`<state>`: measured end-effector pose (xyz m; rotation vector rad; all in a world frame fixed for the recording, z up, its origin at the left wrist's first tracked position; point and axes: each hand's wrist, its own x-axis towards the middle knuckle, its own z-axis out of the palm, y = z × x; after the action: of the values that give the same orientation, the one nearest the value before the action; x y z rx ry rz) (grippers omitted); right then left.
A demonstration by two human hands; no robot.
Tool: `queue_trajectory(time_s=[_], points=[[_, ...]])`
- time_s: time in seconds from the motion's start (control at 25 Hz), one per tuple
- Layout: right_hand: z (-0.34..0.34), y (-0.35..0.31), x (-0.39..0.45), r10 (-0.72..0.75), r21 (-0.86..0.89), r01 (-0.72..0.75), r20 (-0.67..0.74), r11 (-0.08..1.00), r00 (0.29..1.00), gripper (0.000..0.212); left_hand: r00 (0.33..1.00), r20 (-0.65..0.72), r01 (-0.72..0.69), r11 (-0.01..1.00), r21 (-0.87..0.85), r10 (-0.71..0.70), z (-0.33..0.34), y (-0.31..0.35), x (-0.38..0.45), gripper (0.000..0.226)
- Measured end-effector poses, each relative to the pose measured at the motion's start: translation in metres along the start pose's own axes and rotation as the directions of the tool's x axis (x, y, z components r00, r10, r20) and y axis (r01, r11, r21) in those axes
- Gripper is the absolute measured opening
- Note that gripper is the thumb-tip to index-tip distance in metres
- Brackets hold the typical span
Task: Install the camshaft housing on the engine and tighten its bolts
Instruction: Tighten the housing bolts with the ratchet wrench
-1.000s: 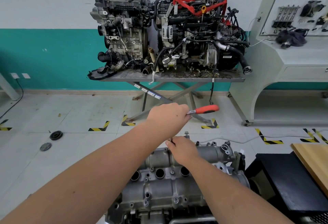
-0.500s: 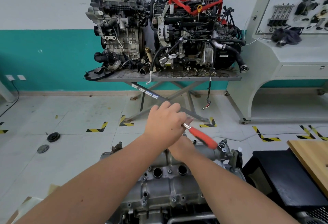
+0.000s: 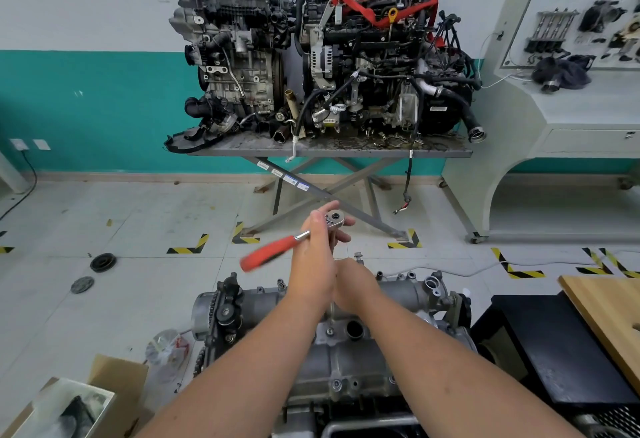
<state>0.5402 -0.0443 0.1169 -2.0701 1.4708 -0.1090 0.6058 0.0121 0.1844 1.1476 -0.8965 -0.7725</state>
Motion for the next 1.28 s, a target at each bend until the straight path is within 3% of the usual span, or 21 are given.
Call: queue_trajectory(time_s=[0.04, 0.16, 0.4, 0.48, 0.64, 0.8, 0.92, 1.0, 1.08, 1.16, 1.28], points=[[-0.001, 0.0, 0.0, -0.043, -0.016, 0.043, -0.002, 0.999, 0.999, 0.034, 0.996, -0.006, 0.088, 0.995, -0.052, -0.088, -0.002, 0.003, 0.003, 0.047], [-0.005, 0.001, -0.002, -0.065, -0.01, 0.065, 0.004, 0.998, 0.998, 0.037, 0.983, 0.087, 0.17, 0.981, -0.092, -0.162, -0.01, 0.006, 0.014, 0.046], [-0.004, 0.0, -0.003, -0.083, -0.014, 0.083, 0.014, 0.996, 0.996, 0.039, 0.941, 0.219, 0.259, 0.965, 0.028, -0.259, -0.025, 0.022, 0.027, 0.035], [-0.004, 0.001, -0.003, -0.078, -0.02, 0.078, 0.011, 0.997, 0.997, 0.039, 0.922, 0.222, 0.306, 0.948, 0.086, -0.318, -0.026, 0.032, 0.034, 0.03], [-0.004, 0.002, -0.001, -0.075, -0.005, 0.075, 0.006, 0.997, 0.997, 0.038, 0.89, 0.217, 0.309, 0.881, 0.359, -0.401, -0.021, 0.046, 0.044, 0.026], [-0.003, 0.001, -0.001, -0.074, 0.009, 0.074, 0.007, 0.997, 0.997, 0.03, 0.854, 0.285, 0.142, 0.722, 0.677, -0.436, -0.011, 0.064, 0.054, 0.025], [-0.003, 0.003, -0.001, -0.076, 0.021, 0.076, 0.008, 0.997, 0.997, 0.036, 0.846, 0.385, -0.203, 0.445, 0.872, -0.368, -0.003, 0.072, 0.054, 0.025], [-0.004, 0.003, -0.002, -0.085, 0.015, 0.084, 0.011, 0.996, 0.996, 0.039, 0.852, 0.43, -0.377, 0.22, 0.899, -0.297, -0.002, 0.07, 0.051, 0.026], [-0.005, 0.003, -0.002, -0.083, 0.009, 0.083, 0.011, 0.997, 0.996, 0.041, 0.864, 0.453, -0.453, 0.054, 0.89, -0.219, -0.004, 0.065, 0.048, 0.025], [-0.007, 0.003, -0.002, -0.103, -0.001, 0.103, 0.015, 0.995, 0.995, 0.038, 0.848, 0.506, -0.516, -0.028, 0.856, -0.161, -0.006, 0.062, 0.044, 0.021], [-0.007, 0.002, -0.005, -0.15, 0.031, 0.15, -0.005, 0.988, 0.989, 0.022, 0.818, 0.573, -0.575, -0.069, 0.815, -0.057, -0.007, 0.051, 0.034, 0.029]])
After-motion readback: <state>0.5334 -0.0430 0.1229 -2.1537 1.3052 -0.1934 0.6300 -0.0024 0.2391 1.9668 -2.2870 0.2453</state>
